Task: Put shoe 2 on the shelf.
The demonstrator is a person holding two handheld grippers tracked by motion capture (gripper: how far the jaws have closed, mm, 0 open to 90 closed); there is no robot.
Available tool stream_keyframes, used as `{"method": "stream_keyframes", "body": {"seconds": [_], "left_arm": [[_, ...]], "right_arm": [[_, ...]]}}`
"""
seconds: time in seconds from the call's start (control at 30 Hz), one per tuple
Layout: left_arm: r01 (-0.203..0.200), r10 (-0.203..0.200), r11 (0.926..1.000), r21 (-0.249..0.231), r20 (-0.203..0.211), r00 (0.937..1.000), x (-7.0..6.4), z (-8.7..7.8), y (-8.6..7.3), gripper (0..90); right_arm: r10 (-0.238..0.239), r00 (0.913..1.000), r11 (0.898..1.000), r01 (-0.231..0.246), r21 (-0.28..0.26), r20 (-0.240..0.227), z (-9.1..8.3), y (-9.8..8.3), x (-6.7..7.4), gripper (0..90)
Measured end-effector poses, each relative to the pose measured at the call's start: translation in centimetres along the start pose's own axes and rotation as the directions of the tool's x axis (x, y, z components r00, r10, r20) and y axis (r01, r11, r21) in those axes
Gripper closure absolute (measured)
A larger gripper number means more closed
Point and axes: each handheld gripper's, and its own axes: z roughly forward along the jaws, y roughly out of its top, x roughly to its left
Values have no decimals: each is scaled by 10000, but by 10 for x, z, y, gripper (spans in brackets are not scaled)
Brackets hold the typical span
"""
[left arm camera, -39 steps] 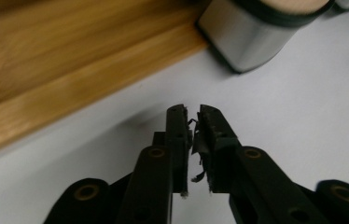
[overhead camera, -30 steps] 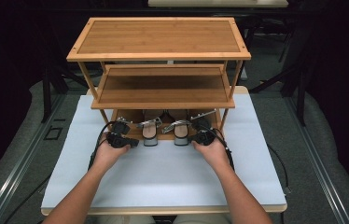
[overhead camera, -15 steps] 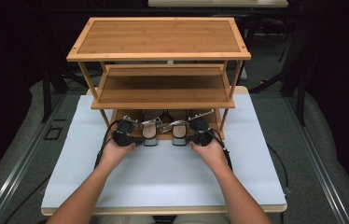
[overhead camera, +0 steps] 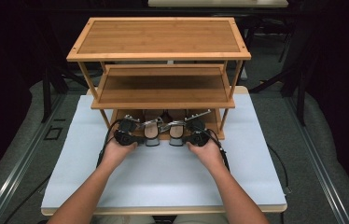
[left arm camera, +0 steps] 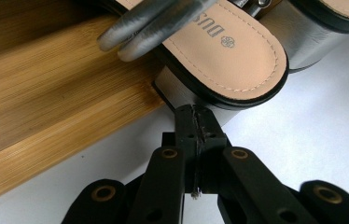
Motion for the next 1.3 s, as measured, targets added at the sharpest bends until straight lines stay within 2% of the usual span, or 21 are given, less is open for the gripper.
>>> {"method": "stream_keyframes", "body": {"seconds": [0.23, 0.33, 0.6, 0.77, 0.97, 1.27, 1.3], "left_arm": [[-17, 17, 10000, 7, 83, 10000, 0, -2, 0, 895], [29, -30, 10000, 35, 173, 9998, -1, -3, 0, 895], [-154, 154, 9999, 4, 224, 9996, -3, -8, 2, 895], [-201, 202, 9998, -34, 220, 9996, -5, -17, 4, 895], [-535, 535, 9986, -41, 143, 9985, -8, -30, 4, 893], [-796, 796, 9968, -102, 22, 9968, -5, -52, -6, 864], [-796, 796, 9968, -118, -1, 9968, -4, -53, -8, 864]], "right_arm": [[-15, 9999, 10000, 15, 1, -124, 0, 0, 0, 862], [-16, 10000, 10000, 16, 2, -36, 0, 0, 0, 860], [-38, 9999, 10000, 37, -68, -146, -5, -1, 0, 860], [-180, 9998, 9997, 179, -178, -54, -13, -3, 0, 859], [-303, 9995, 9991, 305, -280, 63, -27, -5, 0, 858], [-477, 9986, 9972, 489, -567, 223, -50, -16, -1, 852], [-460, 9982, 9971, 483, -596, 393, -51, -18, -1, 852]]}}
